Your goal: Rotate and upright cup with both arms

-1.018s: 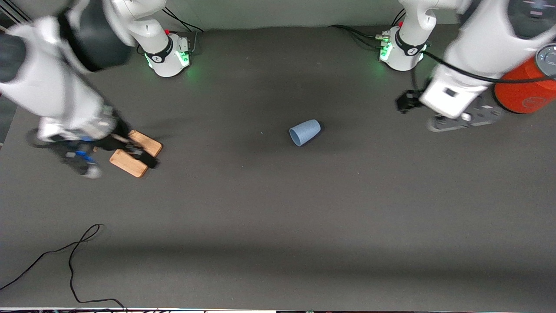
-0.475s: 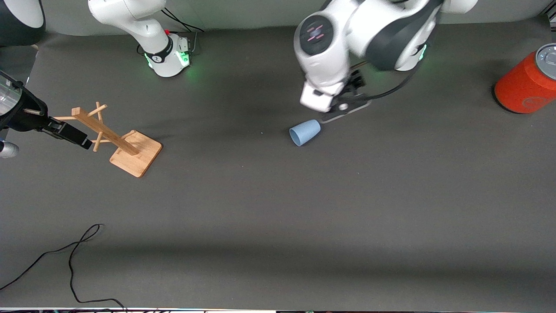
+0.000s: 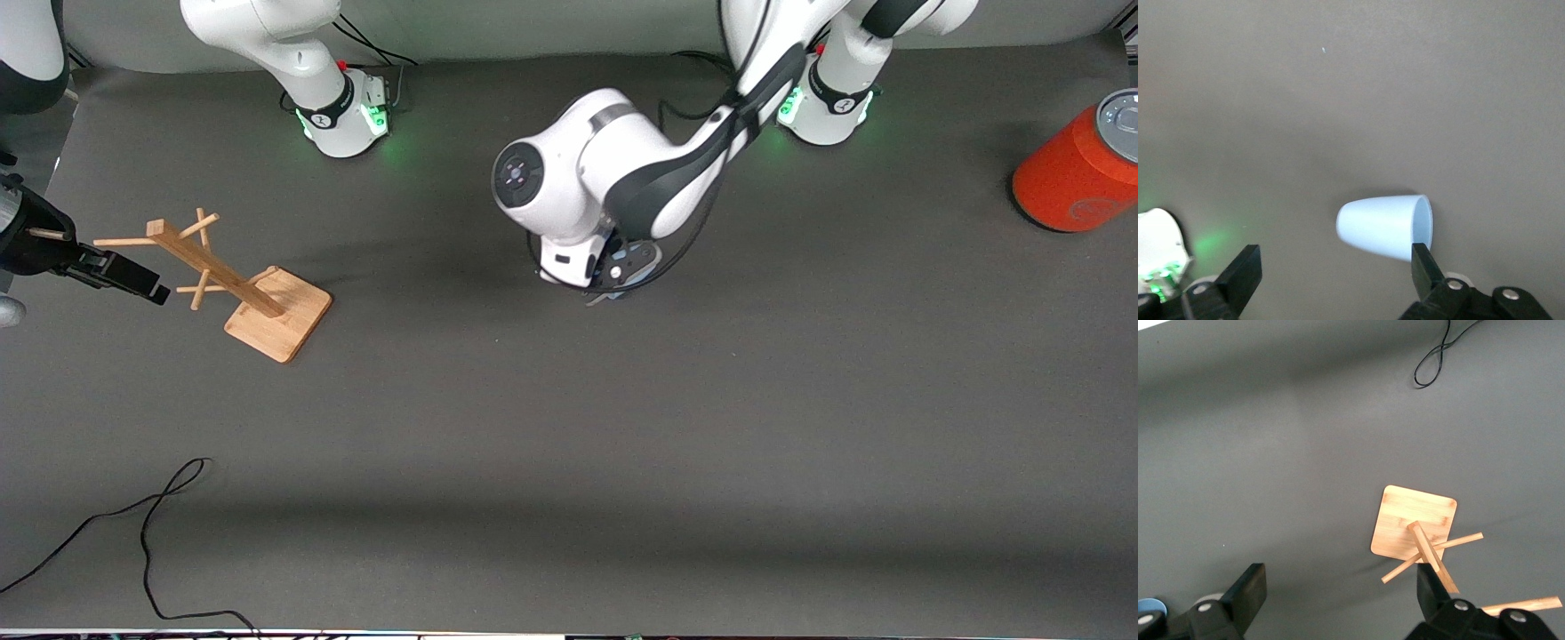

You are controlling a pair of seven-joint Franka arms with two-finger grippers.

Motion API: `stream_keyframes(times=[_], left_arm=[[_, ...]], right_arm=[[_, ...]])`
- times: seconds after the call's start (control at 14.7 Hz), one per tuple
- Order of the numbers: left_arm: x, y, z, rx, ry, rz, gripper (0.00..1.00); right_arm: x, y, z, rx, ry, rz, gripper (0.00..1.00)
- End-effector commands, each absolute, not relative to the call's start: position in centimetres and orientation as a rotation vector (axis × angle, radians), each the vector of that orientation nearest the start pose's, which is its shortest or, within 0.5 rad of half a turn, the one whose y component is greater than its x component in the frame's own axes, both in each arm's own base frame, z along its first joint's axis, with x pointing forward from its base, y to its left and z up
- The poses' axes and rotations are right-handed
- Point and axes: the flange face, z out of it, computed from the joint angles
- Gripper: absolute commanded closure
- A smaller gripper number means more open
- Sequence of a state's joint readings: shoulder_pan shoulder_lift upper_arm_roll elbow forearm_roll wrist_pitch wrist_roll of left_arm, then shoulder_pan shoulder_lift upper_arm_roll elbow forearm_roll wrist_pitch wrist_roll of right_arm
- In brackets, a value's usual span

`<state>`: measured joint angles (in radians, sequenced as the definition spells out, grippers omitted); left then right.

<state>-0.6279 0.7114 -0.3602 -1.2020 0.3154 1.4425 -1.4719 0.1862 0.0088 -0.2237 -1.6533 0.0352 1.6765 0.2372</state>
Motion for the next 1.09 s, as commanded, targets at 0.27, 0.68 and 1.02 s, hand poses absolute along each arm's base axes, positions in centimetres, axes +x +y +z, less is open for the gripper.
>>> stream_keyframes(times=[0.27,0.68,1.02], left_arm=[[44.6,-54.1,24.6,-2.515,-0.635,0.027,0.00],[41.6,-53.7,20.5,-2.447,-0.546,0.051,0.00],[40.5,-53.6,19.2,-2.413,-0.553,0.069,0.20]], right_arm=[[55.5,-1.1,60.0,-3.064,0.345,-0.044,0.00],[55.3,-1.5,59.7,-3.063,0.356,-0.028,0.00],[54.7,-2.2,60.2,-3.076,0.297,-0.034,0.00]])
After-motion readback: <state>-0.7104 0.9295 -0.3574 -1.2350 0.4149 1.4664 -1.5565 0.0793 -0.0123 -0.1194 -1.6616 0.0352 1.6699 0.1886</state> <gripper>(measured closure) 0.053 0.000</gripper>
